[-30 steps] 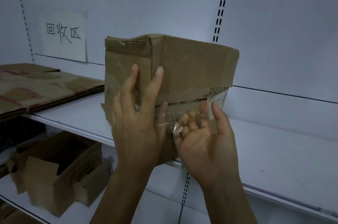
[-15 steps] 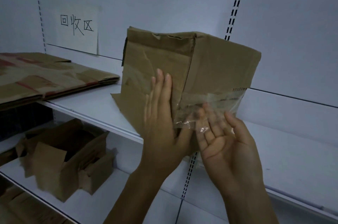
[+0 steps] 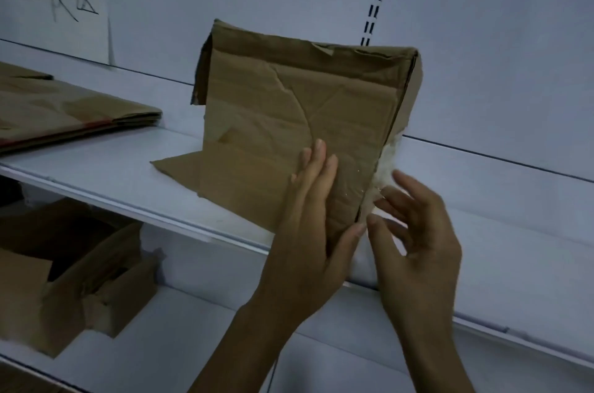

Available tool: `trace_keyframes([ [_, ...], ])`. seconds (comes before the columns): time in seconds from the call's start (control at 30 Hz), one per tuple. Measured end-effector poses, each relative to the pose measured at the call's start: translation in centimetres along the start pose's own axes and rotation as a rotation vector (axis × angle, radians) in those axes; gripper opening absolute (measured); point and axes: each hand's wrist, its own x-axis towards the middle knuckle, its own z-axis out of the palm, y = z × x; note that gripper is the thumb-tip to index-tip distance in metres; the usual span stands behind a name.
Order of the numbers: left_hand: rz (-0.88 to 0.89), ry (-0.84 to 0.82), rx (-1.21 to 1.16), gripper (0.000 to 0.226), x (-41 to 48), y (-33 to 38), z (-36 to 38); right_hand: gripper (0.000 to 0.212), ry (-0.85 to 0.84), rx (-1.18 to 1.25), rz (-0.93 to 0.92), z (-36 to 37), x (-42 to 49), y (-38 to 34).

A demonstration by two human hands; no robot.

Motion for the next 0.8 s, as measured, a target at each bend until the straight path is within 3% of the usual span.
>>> trace_keyframes([
  [0.07, 0.032, 0.098, 0.057, 0.054, -0.6, -0.6, 0.4, 0.029, 0.046, -0.320, -0.254, 0.1, 0.7, 1.4],
  [0.17, 0.187, 0.263, 0.238, 0.028, -1.6, -1.8, 0.9, 0.014, 0.160, -0.655, -0.542, 0.2, 2.2, 2.2],
  [0.3, 0.190, 0.296, 0.329, 0.026, -1.9, -1.8, 1.4, 0.005, 0.246, -0.774, -0.861, -0.6, 3.5, 2.7],
  [0.4, 0.142, 0.281, 0.363, 0.018, -1.5, -1.5, 1.3, 0.012, 0.103, -0.730, -1.015, -1.2, 4.4, 3.5],
  [0.5, 0.095, 0.254, 0.373, 0.012, -1.1, -1.4, 1.4, 0.013, -0.071, -0.693, -1.007, -1.6, 5.8, 3.6],
  [0.6, 0.065, 0.214, 0.385, 0.011, -0.7, -1.1, 1.3, 0.016, -0.136, -0.637, -0.968, -1.9, 6.5, 3.6],
  [0.8, 0.048, 0.140, 0.431, 0.014, -0.9, -1.2, 1.0, 0.008, -0.177, -0.214, -0.616, -1.4, 6.2, 3.7],
])
